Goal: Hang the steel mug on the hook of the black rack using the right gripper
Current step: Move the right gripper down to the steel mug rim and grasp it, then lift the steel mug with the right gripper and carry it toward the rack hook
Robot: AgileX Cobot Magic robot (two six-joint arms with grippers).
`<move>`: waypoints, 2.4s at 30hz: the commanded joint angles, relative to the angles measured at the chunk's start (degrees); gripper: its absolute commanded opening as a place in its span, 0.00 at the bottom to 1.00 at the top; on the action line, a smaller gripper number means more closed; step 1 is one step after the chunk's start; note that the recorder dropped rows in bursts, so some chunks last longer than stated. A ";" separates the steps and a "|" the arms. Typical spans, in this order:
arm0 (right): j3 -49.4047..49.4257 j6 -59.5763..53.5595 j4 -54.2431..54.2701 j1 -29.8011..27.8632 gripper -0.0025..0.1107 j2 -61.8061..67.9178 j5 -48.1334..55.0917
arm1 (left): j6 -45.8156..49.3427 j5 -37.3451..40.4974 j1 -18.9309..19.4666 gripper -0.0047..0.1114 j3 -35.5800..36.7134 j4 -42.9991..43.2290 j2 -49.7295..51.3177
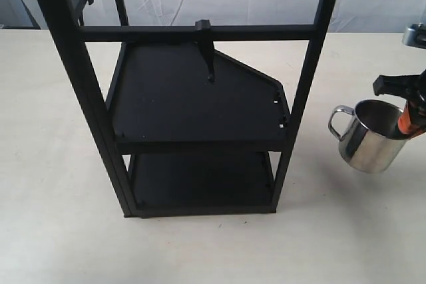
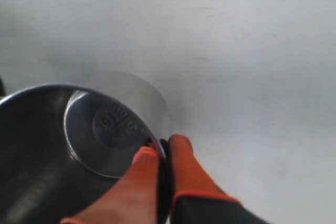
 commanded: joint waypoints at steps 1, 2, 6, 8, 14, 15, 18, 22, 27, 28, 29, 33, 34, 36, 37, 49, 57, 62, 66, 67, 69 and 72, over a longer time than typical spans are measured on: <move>3.33 -1.33 2.68 -0.22 0.01 -8.84 3.75 | -0.14 -0.30 -0.27 0.05 0.02 0.15 -0.27; 4.46 -1.33 3.28 -0.22 0.01 -11.13 4.49 | -0.14 -0.30 -0.27 0.05 0.02 0.15 -0.27; 8.58 -2.70 9.38 -0.11 0.01 -20.52 6.27 | -0.14 -0.30 -0.27 0.05 0.02 0.15 -0.27; 10.10 -4.22 14.08 -0.11 0.01 -24.67 7.79 | -0.14 -0.30 -0.27 0.05 0.02 0.15 -0.27; 17.62 -11.89 36.80 1.76 0.01 -32.62 9.81 | -0.14 -0.30 -0.27 0.05 0.02 0.15 -0.27; 19.37 -13.24 39.94 3.34 0.01 -32.75 9.81 | -0.14 -0.30 -0.27 0.05 0.02 0.15 -0.27; 23.08 -13.22 42.62 7.99 0.01 -32.75 9.71 | -0.14 -0.30 -0.27 0.05 0.02 0.15 -0.27; 23.35 -9.49 37.49 9.08 0.01 -33.73 3.06 | -0.14 -0.30 -0.27 0.05 0.02 0.15 -0.27; 22.47 -6.26 30.65 9.08 0.01 -34.43 2.90 | -0.14 -0.30 -0.27 0.05 0.02 0.15 -0.27; 22.16 -5.06 28.39 9.08 0.01 -34.57 4.50 | -0.14 -0.30 -0.27 0.05 0.02 0.15 -0.27; 21.96 -4.00 26.68 9.08 0.01 -34.84 6.00 | -0.14 -0.30 -0.27 0.05 0.02 0.15 -0.27; 21.14 -2.80 23.06 9.08 0.01 -36.53 13.19 | -0.14 -0.30 -0.27 0.05 0.02 0.15 -0.27; 21.14 -2.80 23.54 9.20 0.01 -36.83 13.19 | -0.14 -0.30 -0.27 0.05 0.02 0.15 -0.27; 21.24 -2.80 25.44 10.77 0.01 -37.63 13.19 | -0.14 -0.30 -0.27 0.05 0.02 0.15 -0.27; 21.24 -2.80 27.33 11.82 0.01 -37.90 13.19 | -0.14 -0.30 -0.27 0.05 0.02 0.15 -0.27; 21.24 -3.85 39.77 26.95 0.01 -36.87 12.96 | -0.14 -0.30 -0.27 0.05 0.02 0.15 -0.27; 21.24 -8.21 53.05 37.26 0.01 -29.66 -1.19 | -0.14 -0.30 -0.27 0.05 0.02 0.15 -0.27; 20.80 -10.52 61.82 46.41 0.01 -26.57 -16.64 | -0.14 -0.30 -0.27 0.05 0.02 0.15 -0.27; 20.52 -10.52 66.12 51.91 0.01 -26.57 -29.02 | -0.14 -0.30 -0.27 0.05 0.02 0.15 -0.27; 20.52 -10.52 66.37 52.51 0.01 -26.57 -30.98 | -0.14 -0.30 -0.27 0.05 0.02 0.15 -0.27; 20.52 -10.52 67.86 53.20 0.01 -26.57 -36.13 | -0.14 -0.30 -0.27 0.05 0.02 0.15 -0.27; 20.52 -10.52 67.04 53.20 0.01 -26.57 -41.04 | -0.14 -0.30 -0.27 0.05 0.02 0.15 -0.27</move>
